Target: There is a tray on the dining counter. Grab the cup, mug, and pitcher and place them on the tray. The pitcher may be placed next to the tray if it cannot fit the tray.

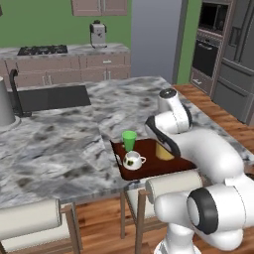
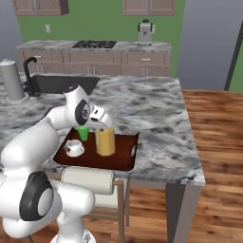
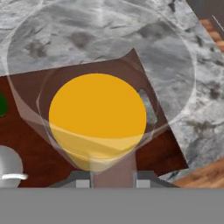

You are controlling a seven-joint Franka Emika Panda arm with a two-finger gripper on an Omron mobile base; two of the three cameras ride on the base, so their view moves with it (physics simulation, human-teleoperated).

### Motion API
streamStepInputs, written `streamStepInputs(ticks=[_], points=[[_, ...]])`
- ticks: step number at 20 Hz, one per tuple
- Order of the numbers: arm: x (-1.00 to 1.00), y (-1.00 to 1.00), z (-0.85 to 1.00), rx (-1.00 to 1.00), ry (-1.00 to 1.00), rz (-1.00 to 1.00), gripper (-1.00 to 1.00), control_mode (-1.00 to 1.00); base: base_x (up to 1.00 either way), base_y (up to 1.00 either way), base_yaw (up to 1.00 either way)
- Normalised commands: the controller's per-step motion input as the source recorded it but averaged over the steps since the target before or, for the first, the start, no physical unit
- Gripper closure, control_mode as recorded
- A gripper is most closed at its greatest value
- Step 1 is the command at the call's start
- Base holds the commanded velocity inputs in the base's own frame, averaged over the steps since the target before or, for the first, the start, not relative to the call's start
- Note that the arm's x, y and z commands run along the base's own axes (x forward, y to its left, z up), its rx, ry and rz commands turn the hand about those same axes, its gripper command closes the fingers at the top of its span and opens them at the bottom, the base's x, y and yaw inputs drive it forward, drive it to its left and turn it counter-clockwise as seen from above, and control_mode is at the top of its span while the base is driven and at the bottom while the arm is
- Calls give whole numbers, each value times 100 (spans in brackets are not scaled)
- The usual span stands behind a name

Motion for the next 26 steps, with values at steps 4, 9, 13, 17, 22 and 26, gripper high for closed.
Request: streamStepInputs(ticks=[4,9,13,17,22,26], points=[[40,0,-18,0,1,0,100,-100,0,0,0],[32,0,-23,0,1,0,100,-100,0,0,0],[21,0,-26,0,0,0,100,-100,0,0,0],[5,3,-6,0,2,0,-100,-100,0,0,0],[0,0,0,0,0,0,-100,-100,0,0,0],[-16,0,7,0,0,-2,-100,-100,0,0,0]])
